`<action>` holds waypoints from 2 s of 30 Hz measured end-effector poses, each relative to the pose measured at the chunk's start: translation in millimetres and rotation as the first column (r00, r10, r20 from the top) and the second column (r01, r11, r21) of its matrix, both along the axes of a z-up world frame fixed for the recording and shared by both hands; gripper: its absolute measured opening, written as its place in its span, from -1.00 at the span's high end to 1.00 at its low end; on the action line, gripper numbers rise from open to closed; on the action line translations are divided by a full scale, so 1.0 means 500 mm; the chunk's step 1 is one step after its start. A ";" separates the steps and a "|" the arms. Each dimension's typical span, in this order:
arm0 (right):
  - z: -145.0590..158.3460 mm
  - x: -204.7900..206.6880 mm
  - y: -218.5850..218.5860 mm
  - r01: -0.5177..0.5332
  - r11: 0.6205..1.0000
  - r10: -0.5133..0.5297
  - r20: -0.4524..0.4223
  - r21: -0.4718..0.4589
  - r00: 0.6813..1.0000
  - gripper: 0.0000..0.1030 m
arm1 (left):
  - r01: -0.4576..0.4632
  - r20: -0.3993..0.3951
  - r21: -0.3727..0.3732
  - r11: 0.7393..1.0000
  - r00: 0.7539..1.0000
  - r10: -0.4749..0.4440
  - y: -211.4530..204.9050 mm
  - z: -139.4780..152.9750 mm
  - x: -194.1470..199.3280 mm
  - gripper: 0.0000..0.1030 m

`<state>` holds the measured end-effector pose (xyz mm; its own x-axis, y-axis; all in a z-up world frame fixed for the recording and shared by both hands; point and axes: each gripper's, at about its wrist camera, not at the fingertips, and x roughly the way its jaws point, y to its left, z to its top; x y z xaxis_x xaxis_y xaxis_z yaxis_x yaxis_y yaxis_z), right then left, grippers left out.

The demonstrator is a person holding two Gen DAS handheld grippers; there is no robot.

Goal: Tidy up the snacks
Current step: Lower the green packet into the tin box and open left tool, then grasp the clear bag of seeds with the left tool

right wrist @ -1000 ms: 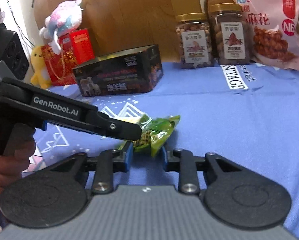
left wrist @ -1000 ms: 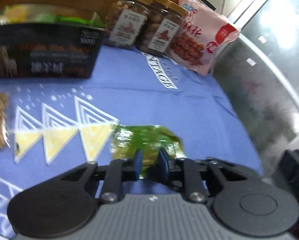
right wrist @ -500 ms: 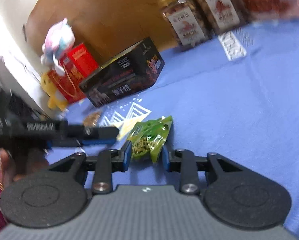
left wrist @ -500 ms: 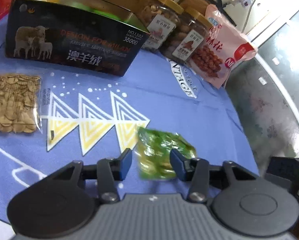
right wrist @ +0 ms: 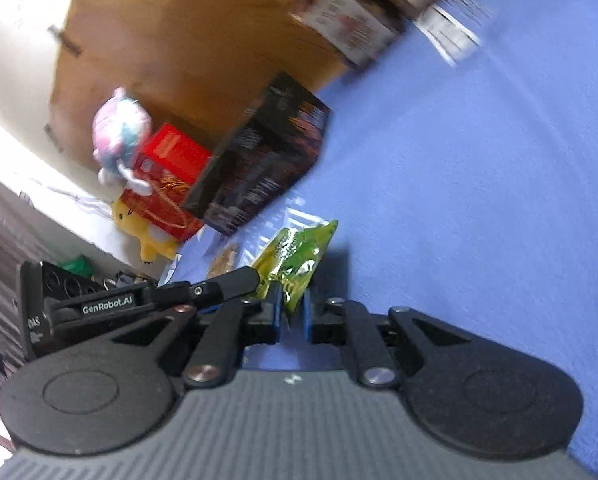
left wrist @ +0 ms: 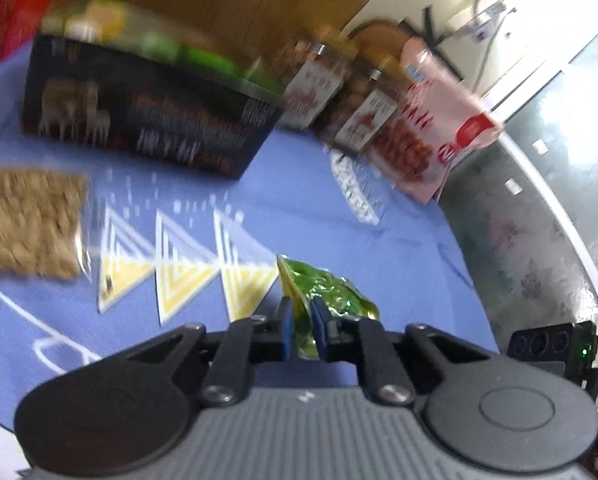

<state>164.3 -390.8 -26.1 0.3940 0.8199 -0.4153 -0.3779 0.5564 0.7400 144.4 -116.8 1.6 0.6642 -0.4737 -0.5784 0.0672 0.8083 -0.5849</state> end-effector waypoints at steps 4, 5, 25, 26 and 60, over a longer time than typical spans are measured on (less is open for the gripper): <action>0.044 0.013 0.044 -0.042 0.999 0.043 0.083 -0.016 0.996 0.74 | -0.033 0.060 0.024 0.999 0.998 0.032 0.033 0.049 -0.005 0.78; 0.056 0.020 0.056 -0.056 0.998 0.057 0.100 -0.019 0.993 0.74 | -0.043 0.073 0.028 0.999 0.996 0.041 0.046 0.061 -0.002 0.78; 0.149 0.273 0.327 -0.072 0.947 0.180 0.331 -0.314 0.926 0.69 | -0.178 0.072 0.122 0.976 0.983 0.170 0.199 0.083 0.289 0.79; 0.143 0.278 0.335 -0.061 0.938 0.184 0.343 -0.340 0.921 0.67 | -0.184 0.060 0.126 0.975 0.982 0.178 0.201 0.074 0.296 0.78; -0.015 0.095 0.348 -0.278 0.944 0.282 -0.005 -0.175 0.959 0.58 | -0.303 -0.065 -0.090 0.949 0.952 0.298 0.296 -0.073 -0.033 0.67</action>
